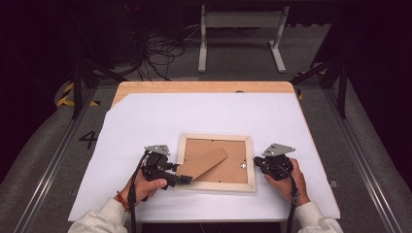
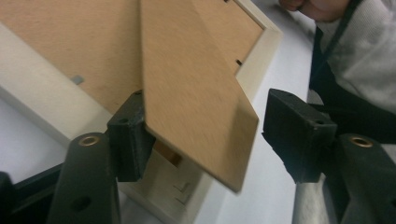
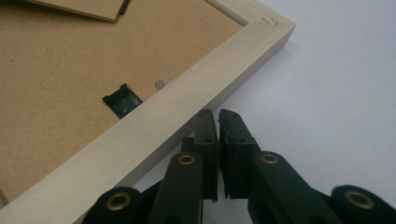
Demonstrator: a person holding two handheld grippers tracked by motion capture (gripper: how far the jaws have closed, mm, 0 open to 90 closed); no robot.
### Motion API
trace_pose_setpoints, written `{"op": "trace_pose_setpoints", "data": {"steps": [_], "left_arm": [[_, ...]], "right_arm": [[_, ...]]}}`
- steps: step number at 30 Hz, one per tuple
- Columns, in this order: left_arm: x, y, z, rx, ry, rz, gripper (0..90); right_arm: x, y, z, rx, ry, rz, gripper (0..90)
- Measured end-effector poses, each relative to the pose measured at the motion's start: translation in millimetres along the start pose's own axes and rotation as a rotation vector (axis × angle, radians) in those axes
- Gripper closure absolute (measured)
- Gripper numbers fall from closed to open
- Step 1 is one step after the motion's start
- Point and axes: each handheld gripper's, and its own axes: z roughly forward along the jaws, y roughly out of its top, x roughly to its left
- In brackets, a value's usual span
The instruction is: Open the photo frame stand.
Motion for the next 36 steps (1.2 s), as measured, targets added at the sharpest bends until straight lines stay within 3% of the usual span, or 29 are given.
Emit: {"op": "trace_pose_setpoints", "data": {"steps": [8,14,18,19,22,23,27,28,29,31,36], "left_arm": [[5.3,9.0,8.3,-0.01,0.008,-0.011,46.9],[5.8,10.1,10.4,0.001,0.057,0.031,53.2],[5.9,9.9,9.5,-0.008,0.06,0.045,55.3],[4.7,10.0,8.4,-0.006,0.063,0.05,57.8],[2.5,10.4,5.9,-0.023,0.067,0.072,59.6],[1.3,10.5,5.6,-0.027,0.074,0.084,59.7],[-3.1,10.0,3.2,-0.049,0.088,0.107,61.6],[-4.6,9.8,2.9,-0.05,0.091,0.113,62.3],[-5.6,9.8,2.2,-0.047,0.095,0.124,63.1],[-7.3,9.5,0.7,-0.054,0.095,0.135,64.2],[-11.8,9.3,-1.2,-0.05,0.108,0.167,65.8]], "right_arm": [[-0.7,-0.6,-0.4,-0.003,-0.007,0.012,82.5],[-3.4,-1.2,-3.2,-0.012,-0.001,0.029,73.0],[-6.1,-1.0,-7.3,-0.036,0.01,0.059,65.2],[-6.9,-0.9,-10.6,-0.061,0.018,0.079,57.4],[-7.4,-0.6,-13.9,-0.08,0.028,0.099,55.8],[-9.9,-0.7,-16.6,-0.092,0.045,0.119,50.3],[-13.6,-1.1,-22.1,-0.12,0.085,0.153,46.7],[-13.8,-1.3,-23.7,-0.124,0.096,0.158,41.9],[-13.3,-1.6,-24.4,-0.125,0.125,0.165,40.8],[-9.9,-1.0,-27.0,-0.132,0.12,0.141,41.4],[-1.1,2.6,-22.8,-0.124,0.184,0.132,34.4]]}}
